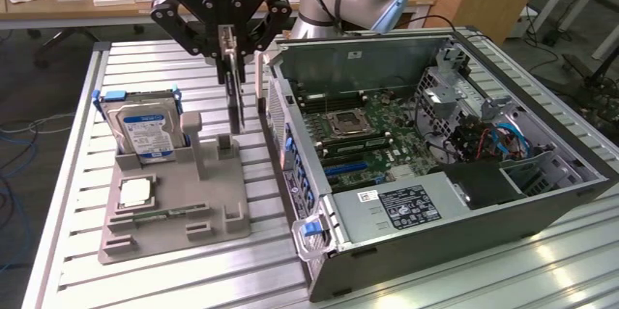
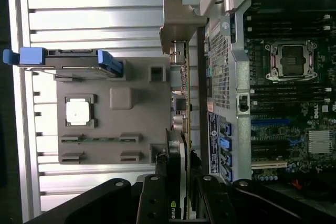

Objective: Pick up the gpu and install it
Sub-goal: 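Pick up the gpu and move the gpu toward the slot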

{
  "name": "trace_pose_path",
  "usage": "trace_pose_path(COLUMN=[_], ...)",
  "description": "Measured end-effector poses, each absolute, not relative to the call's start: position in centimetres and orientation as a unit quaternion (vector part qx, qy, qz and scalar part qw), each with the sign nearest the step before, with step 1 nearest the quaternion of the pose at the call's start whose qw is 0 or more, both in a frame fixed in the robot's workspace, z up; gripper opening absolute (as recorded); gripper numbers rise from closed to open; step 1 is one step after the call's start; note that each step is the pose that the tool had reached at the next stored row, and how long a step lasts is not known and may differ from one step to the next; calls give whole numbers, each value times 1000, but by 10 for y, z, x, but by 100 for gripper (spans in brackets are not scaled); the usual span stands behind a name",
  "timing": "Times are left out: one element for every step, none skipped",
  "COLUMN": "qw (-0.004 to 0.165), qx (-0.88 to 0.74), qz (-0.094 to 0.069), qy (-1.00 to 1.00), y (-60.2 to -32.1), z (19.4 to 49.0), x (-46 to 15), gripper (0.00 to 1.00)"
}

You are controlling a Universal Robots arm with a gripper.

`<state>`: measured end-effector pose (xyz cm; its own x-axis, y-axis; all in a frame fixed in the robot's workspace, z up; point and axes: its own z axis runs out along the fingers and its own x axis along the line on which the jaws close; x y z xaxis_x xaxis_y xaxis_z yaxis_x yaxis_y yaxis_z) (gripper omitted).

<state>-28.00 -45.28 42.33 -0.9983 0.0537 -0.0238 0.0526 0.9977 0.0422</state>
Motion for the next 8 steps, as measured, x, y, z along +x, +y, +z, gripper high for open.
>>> trace_pose_path(qw=[12, 12, 12, 12, 12, 12, 12, 12], qx=[27, 27, 27, 27, 27, 27, 27, 27], qz=[21, 21, 21, 21, 21, 21, 21, 21], qy=[999, 999, 999, 999, 999, 999, 999, 999], y=[-453, -453, -453, -453, -453, -453, -453, -453], z=[423, 423, 423, 423, 423, 423, 423, 423], x=[-279, -278, -276, -275, -273, -272, -270, -268], gripper=[27, 27, 27, 27, 27, 27, 27, 27])
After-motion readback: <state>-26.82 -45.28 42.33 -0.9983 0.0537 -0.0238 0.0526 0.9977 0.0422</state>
